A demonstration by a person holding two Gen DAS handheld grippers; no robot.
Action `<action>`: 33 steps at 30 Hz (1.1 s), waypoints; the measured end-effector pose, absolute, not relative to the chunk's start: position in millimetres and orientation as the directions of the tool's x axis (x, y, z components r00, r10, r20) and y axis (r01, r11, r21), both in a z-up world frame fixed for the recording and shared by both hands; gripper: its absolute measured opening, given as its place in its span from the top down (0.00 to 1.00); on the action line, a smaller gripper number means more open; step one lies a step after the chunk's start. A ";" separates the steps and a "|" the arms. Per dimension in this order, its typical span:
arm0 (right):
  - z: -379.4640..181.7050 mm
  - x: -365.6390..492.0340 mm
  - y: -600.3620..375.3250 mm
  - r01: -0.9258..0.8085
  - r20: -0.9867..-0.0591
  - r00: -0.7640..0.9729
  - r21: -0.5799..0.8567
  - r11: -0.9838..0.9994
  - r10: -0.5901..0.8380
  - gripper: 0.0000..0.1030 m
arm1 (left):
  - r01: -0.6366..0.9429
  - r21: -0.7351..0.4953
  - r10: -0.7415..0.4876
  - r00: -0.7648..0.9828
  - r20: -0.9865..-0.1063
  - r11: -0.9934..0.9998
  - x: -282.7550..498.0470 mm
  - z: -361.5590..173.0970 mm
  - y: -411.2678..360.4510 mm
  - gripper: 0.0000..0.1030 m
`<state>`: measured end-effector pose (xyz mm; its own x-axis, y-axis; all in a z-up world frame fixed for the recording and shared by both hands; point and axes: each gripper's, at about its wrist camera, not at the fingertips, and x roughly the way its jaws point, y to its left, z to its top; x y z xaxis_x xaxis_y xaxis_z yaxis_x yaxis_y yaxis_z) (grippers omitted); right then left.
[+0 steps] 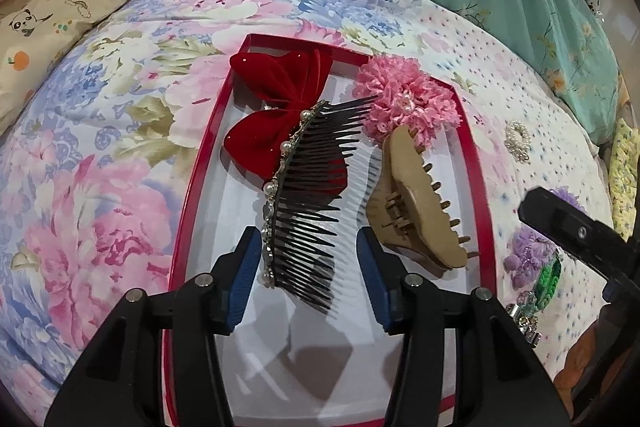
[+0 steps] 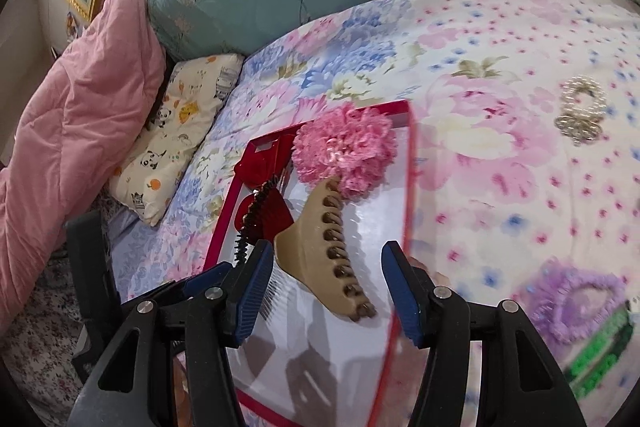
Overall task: Organize jewelry
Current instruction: 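Grasp the purple scrunchie with the left tool while the right tool grasps the purple flower clip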
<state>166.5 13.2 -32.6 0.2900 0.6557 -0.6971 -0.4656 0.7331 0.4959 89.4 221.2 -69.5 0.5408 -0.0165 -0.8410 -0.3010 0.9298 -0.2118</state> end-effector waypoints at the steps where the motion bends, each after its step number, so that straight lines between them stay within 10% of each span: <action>1: -31.3 165.0 7.9 -0.463 -0.696 0.296 0.494 0.736 0.654 0.41 | -0.301 -0.209 -0.012 0.545 -0.838 0.930 87.8 -67.1 220.4 0.46; 33: -19.5 129.9 -217.3 -0.210 -0.722 0.505 0.429 0.879 0.473 0.31 | -0.049 -0.270 -0.200 0.547 -0.813 0.962 67.7 -21.0 87.0 0.32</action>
<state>129.9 -217.3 -19.5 0.5054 0.4731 -0.7216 -0.2096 0.8786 0.4292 67.7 87.0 -21.0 0.5474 -0.2001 -0.8126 -0.0489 0.9617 -0.2697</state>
